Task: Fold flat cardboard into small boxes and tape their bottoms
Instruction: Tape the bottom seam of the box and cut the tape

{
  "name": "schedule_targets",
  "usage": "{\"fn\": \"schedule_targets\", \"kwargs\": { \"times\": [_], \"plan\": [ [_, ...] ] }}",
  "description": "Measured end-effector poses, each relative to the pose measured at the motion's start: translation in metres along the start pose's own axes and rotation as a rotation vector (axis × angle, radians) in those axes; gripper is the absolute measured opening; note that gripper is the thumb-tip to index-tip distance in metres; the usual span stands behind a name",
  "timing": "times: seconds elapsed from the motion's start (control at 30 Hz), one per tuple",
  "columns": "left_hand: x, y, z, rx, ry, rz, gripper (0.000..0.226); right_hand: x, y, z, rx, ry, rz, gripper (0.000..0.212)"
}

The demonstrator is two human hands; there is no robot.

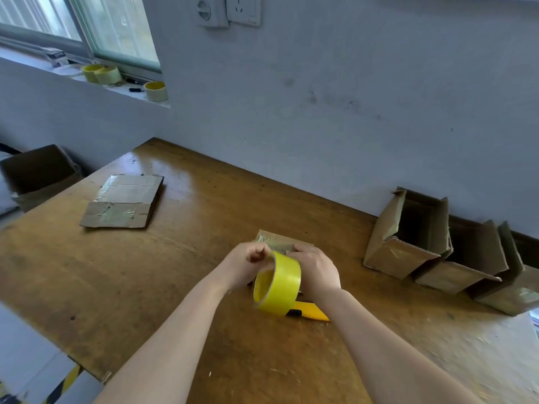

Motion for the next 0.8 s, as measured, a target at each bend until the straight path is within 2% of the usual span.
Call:
{"fn": "schedule_targets", "kwargs": {
  "times": [0.1,0.2,0.33,0.37,0.43,0.53,0.63,0.73,0.8],
  "plan": [
    [-0.005,0.008,0.000,-0.203,-0.125,0.021,0.020,0.002,0.000,0.002,-0.018,0.060,0.014,0.031],
    [0.007,0.017,-0.003,-0.303,-0.149,-0.004,0.018,0.003,0.003,0.011,-0.027,0.053,-0.034,0.027],
    [0.038,0.017,-0.012,-0.441,-0.154,-0.064,0.020,0.014,0.005,0.015,0.031,0.155,-0.030,0.041],
    [0.041,0.018,-0.013,-0.457,-0.171,-0.063,0.021,0.017,0.006,0.016,0.034,0.184,-0.018,0.042],
    [0.044,0.020,-0.014,-0.482,-0.158,-0.067,0.026,0.021,0.011,0.017,0.051,0.328,0.070,0.031],
    [0.048,0.026,-0.016,-0.530,-0.117,-0.033,0.034,0.018,0.015,0.015,0.014,0.754,0.222,0.045],
    [0.056,0.027,-0.015,-0.522,-0.182,-0.014,0.028,0.024,0.016,0.006,-0.065,0.872,0.118,0.050],
    [0.052,0.025,-0.015,-0.515,-0.274,0.009,0.022,0.033,0.018,-0.002,-0.016,0.953,0.041,0.032],
    [0.048,0.024,-0.016,-0.445,-0.392,-0.011,0.017,0.035,0.021,-0.005,0.023,1.010,0.033,0.016]
  ]
}}
Point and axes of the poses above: each hand's wrist, its own y-axis towards the middle knuckle, its own z-axis out of the palm, x = y × z, the point moved 2 cm from there along y, towards the middle knuckle, and after that the axes turned 13 degrees about -y, right-handed, at the moved point
